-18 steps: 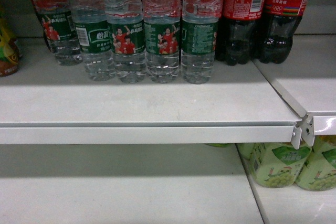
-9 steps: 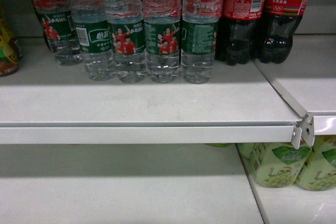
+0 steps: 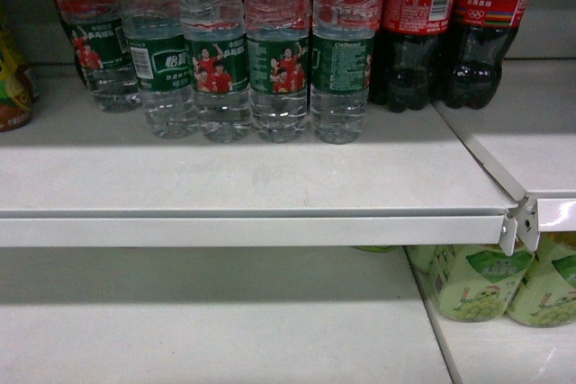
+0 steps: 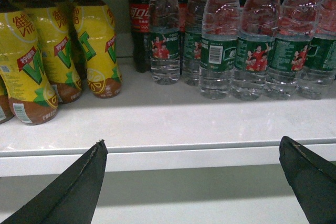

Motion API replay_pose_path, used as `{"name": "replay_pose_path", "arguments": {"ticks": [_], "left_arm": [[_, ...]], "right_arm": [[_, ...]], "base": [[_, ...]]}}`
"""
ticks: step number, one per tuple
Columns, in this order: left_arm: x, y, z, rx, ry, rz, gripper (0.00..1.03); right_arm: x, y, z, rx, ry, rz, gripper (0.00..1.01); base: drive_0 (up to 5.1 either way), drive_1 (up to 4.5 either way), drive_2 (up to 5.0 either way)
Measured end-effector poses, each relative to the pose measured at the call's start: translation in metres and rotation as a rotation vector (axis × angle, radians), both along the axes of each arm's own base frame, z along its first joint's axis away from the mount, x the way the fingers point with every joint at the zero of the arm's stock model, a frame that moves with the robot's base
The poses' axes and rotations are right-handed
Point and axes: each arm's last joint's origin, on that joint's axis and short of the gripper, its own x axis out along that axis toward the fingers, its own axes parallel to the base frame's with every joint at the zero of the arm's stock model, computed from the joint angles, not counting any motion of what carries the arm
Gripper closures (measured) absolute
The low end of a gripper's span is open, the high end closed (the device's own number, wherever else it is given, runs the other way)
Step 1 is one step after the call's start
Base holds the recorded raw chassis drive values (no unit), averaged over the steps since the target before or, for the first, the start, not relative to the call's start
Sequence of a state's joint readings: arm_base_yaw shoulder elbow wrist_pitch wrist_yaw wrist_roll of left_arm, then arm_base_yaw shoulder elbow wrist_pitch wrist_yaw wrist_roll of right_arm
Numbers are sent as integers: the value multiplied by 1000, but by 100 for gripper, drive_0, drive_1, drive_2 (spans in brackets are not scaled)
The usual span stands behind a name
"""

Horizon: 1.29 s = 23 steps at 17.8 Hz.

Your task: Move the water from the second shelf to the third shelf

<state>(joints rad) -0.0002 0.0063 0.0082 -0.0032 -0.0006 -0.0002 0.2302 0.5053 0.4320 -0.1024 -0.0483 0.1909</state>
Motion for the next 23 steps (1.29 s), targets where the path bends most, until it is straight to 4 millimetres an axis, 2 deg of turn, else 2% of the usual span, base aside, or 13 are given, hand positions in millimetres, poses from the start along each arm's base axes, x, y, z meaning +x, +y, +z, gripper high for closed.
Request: {"name": "replay_pose_path", "arguments": {"ticks": [2, 23], "left_arm": [[0, 0, 0, 0, 0, 0, 5], [0, 0, 0, 0, 0, 2, 5]], "right_arm": [[3, -7, -3, -5, 8, -74, 58], [3, -7, -5, -5, 15, -73, 58]], "base": [[0, 0, 0], [0, 0, 0]]}}
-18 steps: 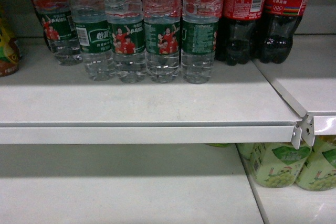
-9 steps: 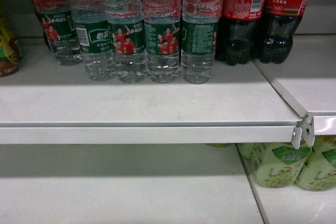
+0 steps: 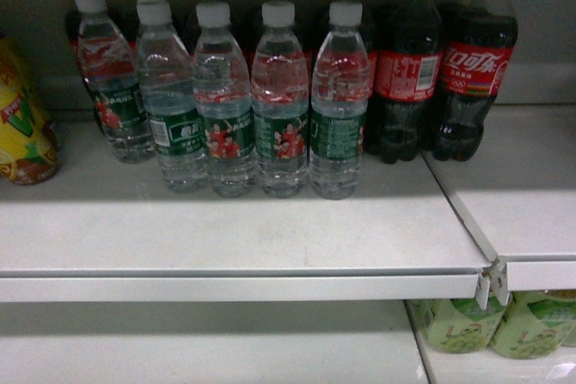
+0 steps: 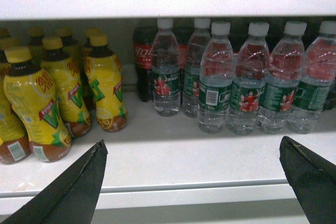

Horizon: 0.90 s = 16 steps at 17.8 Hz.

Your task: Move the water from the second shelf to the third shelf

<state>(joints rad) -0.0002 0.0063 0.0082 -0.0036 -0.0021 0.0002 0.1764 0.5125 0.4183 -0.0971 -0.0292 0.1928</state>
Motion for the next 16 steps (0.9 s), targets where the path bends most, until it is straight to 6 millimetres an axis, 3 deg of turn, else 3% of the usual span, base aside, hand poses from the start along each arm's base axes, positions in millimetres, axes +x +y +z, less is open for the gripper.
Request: {"name": "replay_pose_path", "arguments": {"ticks": [16], "left_arm": [[0, 0, 0, 0, -2, -2, 5]], "right_arm": [[-1, 0, 1, 2, -7, 0, 58]], "base": [[0, 0, 0]]}}
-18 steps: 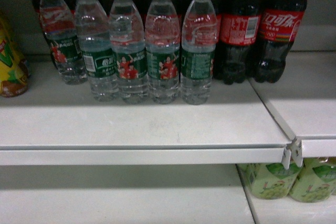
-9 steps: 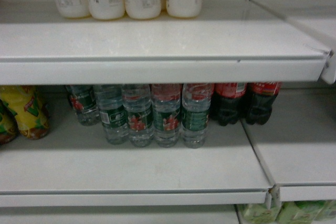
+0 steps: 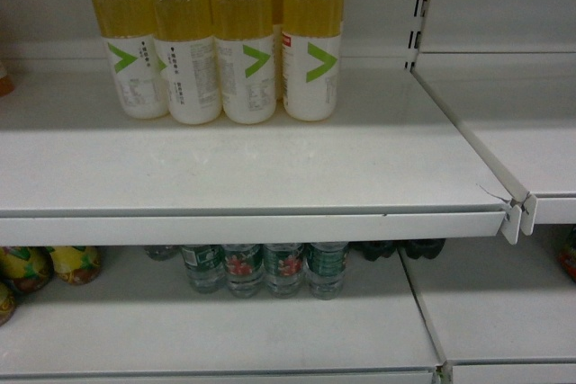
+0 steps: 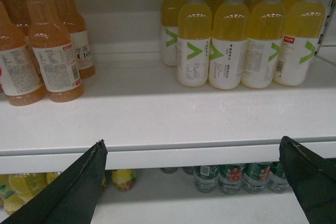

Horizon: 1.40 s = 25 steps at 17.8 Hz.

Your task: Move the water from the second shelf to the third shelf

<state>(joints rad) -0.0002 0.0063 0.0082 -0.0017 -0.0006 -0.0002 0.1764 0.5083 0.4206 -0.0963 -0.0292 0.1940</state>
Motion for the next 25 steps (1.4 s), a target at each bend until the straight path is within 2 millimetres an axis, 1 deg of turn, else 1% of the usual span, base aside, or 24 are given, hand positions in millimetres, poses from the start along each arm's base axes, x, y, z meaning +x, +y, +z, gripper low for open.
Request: {"name": "replay_pose_path", "arguments": {"ticks": [15, 25], "left_arm": [[0, 0, 0, 0, 1, 0, 5], [0, 0, 0, 0, 2, 0, 5]], "right_arm": [[0, 0, 0, 0, 0, 0, 58], [0, 0, 0, -1, 2, -7, 58]], "base": [[0, 0, 0], [-424, 230, 230]]}}
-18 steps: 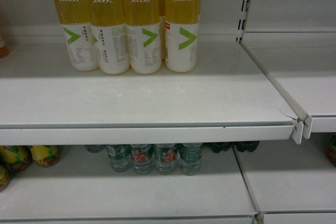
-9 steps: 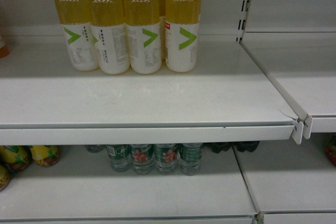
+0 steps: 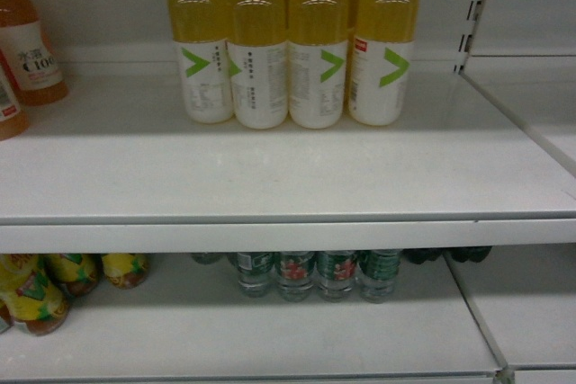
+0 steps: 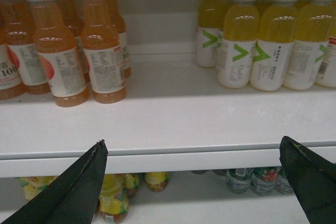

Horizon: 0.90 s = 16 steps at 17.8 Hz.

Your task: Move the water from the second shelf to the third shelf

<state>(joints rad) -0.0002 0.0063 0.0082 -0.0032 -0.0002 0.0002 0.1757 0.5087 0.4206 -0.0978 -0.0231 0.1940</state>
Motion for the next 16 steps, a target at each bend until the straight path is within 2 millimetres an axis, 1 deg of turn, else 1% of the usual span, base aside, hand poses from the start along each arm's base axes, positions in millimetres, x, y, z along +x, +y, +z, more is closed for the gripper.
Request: {"name": "replay_pose_path", "arguments": {"ticks": [9, 16], "left_arm": [[0, 0, 0, 0, 0, 0, 5], [0, 0, 0, 0, 0, 0, 5]], "right_arm": [[0, 0, 0, 1, -4, 4, 58], [0, 0, 0, 1, -1, 3, 58]], "base": [[-467, 231, 231], [-476, 134, 357]]}}
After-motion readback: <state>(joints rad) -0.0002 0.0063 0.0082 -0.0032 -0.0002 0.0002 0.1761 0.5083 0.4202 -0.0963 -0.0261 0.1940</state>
